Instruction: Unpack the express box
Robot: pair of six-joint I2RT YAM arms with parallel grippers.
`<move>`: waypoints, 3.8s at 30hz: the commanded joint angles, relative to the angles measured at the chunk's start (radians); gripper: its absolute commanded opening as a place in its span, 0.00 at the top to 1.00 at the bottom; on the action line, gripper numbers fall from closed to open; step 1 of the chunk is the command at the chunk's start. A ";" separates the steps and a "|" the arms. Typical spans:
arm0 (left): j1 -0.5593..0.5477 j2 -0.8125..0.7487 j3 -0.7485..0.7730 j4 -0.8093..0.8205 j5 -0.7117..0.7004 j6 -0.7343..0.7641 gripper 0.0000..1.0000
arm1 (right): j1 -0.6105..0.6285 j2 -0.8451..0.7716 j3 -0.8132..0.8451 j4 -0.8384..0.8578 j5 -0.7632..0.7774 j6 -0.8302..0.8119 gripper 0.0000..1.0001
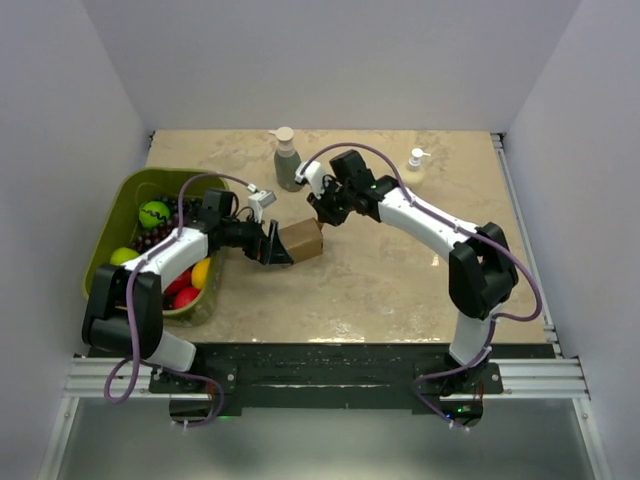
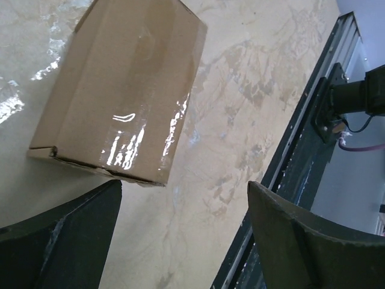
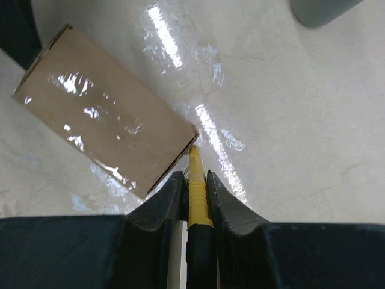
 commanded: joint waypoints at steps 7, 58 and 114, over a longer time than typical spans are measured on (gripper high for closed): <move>0.005 -0.099 0.075 -0.203 -0.022 0.143 0.11 | -0.071 -0.077 0.065 0.018 0.156 0.005 1.00; 0.037 0.231 0.044 0.353 -0.020 -0.517 0.38 | 0.028 -0.326 -0.223 0.313 0.103 0.452 1.00; 0.037 0.258 0.004 0.398 0.004 -0.550 0.39 | 0.168 -0.246 -0.211 0.359 0.388 0.355 1.00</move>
